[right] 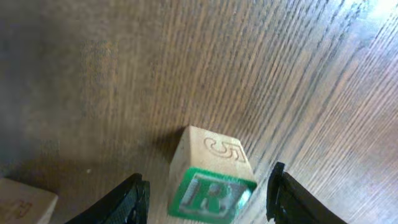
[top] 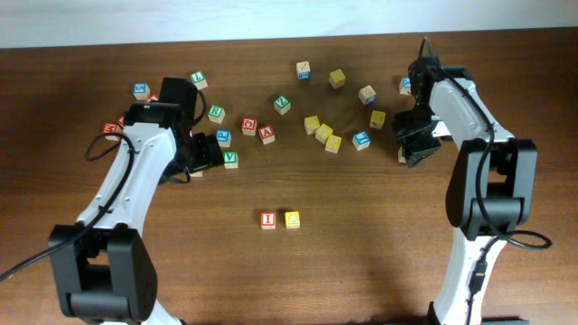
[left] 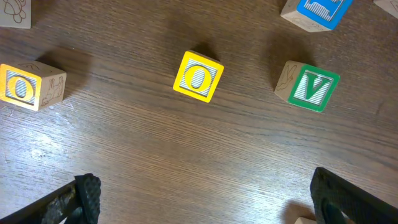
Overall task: Spell out ICRA
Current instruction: 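Grasp the green R block with the right gripper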
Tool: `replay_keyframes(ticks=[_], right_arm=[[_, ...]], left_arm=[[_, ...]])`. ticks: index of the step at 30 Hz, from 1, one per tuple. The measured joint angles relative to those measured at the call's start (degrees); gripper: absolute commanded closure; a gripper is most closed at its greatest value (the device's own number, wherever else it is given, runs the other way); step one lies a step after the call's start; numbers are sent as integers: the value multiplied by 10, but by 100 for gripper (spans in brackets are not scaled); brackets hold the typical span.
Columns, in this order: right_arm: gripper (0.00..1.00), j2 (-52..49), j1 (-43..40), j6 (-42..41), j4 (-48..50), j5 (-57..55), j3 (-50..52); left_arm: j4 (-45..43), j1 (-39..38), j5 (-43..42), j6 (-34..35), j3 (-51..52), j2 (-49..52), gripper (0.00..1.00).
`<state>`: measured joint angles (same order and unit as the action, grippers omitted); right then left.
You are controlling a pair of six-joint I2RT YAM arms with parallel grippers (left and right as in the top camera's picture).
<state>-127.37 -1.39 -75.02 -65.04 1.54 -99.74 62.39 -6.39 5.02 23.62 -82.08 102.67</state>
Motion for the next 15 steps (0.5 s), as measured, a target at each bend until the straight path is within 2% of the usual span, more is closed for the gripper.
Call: replay_keyframes(ticks=[1, 3, 4, 8, 15], right_arm=[[48, 0, 0, 0, 2, 0, 5], [57, 0, 0, 4, 8, -3, 6], [70, 0, 0, 9, 10, -6, 6], [75, 0, 0, 59, 17, -11, 6], [75, 0, 0, 172, -1, -13, 6]], left_arm=[[0, 0, 0, 0, 0, 0, 1], [0, 0, 0, 0, 0, 0, 1], [0, 0, 0, 0, 0, 0, 1], [0, 0, 0, 0, 0, 0, 1], [0, 0, 0, 0, 0, 0, 1]])
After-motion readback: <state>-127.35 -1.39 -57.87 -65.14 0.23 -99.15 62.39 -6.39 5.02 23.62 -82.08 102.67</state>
